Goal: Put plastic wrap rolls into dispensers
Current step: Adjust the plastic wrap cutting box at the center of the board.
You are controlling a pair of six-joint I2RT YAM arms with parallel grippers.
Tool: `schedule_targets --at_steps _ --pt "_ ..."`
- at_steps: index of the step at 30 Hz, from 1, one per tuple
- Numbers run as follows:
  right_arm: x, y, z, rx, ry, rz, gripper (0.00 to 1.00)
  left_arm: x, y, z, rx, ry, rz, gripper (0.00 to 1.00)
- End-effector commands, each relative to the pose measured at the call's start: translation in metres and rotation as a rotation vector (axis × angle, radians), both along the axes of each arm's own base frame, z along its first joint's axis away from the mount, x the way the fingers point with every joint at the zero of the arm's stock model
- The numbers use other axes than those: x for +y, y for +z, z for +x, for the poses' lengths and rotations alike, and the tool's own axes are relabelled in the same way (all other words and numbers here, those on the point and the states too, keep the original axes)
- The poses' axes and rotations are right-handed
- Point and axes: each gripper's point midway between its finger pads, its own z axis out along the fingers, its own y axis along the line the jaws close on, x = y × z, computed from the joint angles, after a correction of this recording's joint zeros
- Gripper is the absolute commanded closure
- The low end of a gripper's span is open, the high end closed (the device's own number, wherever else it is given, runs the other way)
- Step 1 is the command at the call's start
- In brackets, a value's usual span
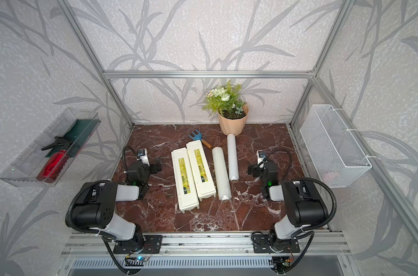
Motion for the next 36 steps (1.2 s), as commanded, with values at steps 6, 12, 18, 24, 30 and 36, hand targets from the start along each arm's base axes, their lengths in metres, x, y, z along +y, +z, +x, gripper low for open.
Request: schedule_targets --at_steps 6,12,18,24,30,36 --pt "0.001 0.012 0.007 -0.041 0.007 0.006 0.01 0.004 -0.001 -0.001 0.004 0.022 0.010 0.01" --pt "-0.001 0.014 0.006 -0.051 -0.001 0.016 0.01 0.006 -0.001 0.000 0.009 0.039 0.010 0.01" --pt "0.007 0.071 -0.008 -0.074 0.014 0.021 0.01 0.005 0.025 -0.001 0.035 0.029 0.005 0.03" --pt "0.108 0.102 -0.028 0.071 0.250 0.017 0.01 -0.005 0.088 -0.010 0.078 0.037 -0.177 0.03" --pt "0.224 0.099 -0.067 0.237 0.498 0.152 0.09 -0.028 0.082 -0.025 0.221 0.035 -0.436 0.06" --pt "0.324 0.095 -0.103 0.378 0.771 0.240 0.30 -0.030 0.062 -0.043 0.342 0.079 -0.495 0.07"
